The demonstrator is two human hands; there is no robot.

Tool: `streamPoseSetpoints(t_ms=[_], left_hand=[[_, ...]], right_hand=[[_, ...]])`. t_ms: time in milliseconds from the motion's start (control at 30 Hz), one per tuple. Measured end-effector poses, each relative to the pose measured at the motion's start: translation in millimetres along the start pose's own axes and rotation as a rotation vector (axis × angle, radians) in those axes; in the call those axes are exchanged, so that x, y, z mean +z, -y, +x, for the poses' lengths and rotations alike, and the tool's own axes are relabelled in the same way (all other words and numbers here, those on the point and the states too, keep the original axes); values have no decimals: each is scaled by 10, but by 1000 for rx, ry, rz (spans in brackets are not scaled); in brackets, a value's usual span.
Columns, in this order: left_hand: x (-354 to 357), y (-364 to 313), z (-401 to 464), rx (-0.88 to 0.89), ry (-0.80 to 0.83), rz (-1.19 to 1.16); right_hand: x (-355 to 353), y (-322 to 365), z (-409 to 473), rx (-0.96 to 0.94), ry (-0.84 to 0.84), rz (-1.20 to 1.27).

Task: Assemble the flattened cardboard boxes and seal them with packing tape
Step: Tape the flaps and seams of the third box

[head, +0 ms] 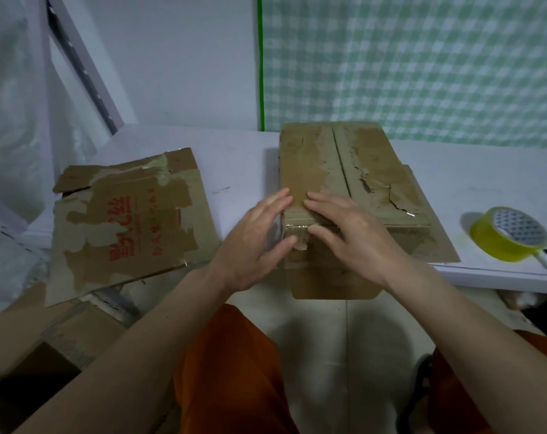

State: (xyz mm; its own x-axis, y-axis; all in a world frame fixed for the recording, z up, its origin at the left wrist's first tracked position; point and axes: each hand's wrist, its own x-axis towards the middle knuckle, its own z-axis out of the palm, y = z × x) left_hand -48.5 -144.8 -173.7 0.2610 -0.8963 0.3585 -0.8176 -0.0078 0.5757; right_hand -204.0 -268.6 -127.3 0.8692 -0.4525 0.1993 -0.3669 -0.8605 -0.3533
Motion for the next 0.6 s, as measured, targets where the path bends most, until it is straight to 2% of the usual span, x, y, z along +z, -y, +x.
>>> streamPoseSetpoints(t_ms=[100,133,233,400,600], left_hand=[[27,-282,284,-22,-174,117],[70,-374,386,-11,-180,112],[241,-439,556,85,-105,189],[362,-133,559,292,-184,362],[394,-58,534,384,-269,282]], right_hand=[[49,-105,-56,10,-63,-317],[70,-116,-39,-20,-35,-385],[45,-253,39,-173,55,-428],[-115,-602,9,-229,64,-529],[-180,-878,-115,-266,-102,-565]])
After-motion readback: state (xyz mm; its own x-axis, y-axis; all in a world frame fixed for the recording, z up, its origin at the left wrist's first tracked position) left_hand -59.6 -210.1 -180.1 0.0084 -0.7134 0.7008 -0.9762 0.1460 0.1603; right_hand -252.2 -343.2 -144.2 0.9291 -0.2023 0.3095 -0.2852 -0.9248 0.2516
